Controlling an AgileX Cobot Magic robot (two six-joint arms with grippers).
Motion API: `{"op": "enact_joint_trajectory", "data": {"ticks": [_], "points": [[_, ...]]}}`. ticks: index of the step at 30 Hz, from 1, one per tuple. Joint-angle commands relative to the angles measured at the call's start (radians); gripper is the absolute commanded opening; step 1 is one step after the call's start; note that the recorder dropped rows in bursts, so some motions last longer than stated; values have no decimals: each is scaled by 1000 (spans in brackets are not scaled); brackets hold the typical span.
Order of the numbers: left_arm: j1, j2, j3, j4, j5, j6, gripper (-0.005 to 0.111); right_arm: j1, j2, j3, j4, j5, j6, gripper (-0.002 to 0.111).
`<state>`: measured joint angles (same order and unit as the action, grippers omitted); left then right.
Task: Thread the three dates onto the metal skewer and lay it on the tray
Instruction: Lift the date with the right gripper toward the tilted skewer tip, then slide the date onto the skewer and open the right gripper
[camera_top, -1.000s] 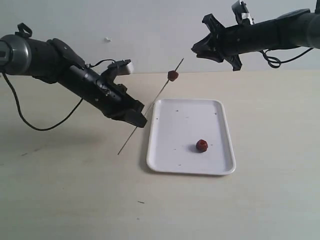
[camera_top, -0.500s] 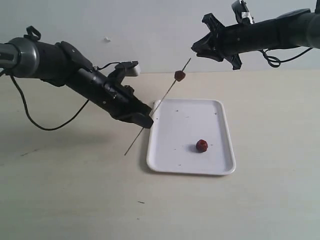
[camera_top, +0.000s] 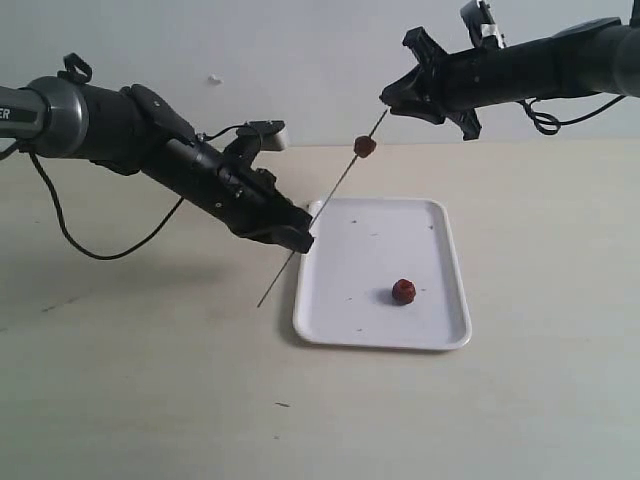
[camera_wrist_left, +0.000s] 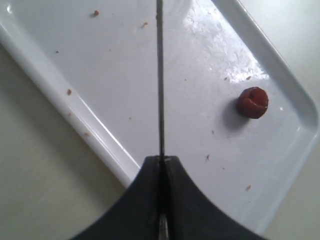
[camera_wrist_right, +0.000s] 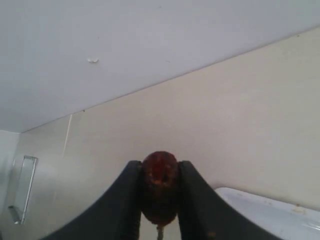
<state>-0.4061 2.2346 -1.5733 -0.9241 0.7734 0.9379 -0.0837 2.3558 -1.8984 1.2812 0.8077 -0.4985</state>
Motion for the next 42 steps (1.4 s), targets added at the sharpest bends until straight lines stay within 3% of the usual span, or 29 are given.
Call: {"op": "enact_joint_trajectory", "data": {"ticks": [1, 29, 42], "points": [[-6, -6, 0, -27, -9, 13, 0, 1, -5, -8, 4, 12, -25, 24], [-6, -6, 0, -116, -13, 80, 0, 3, -5, -8, 2, 134, -86, 24], [-6, -6, 0, -166, -34, 117, 0, 55, -5, -8, -63, 131, -127, 24]]}}
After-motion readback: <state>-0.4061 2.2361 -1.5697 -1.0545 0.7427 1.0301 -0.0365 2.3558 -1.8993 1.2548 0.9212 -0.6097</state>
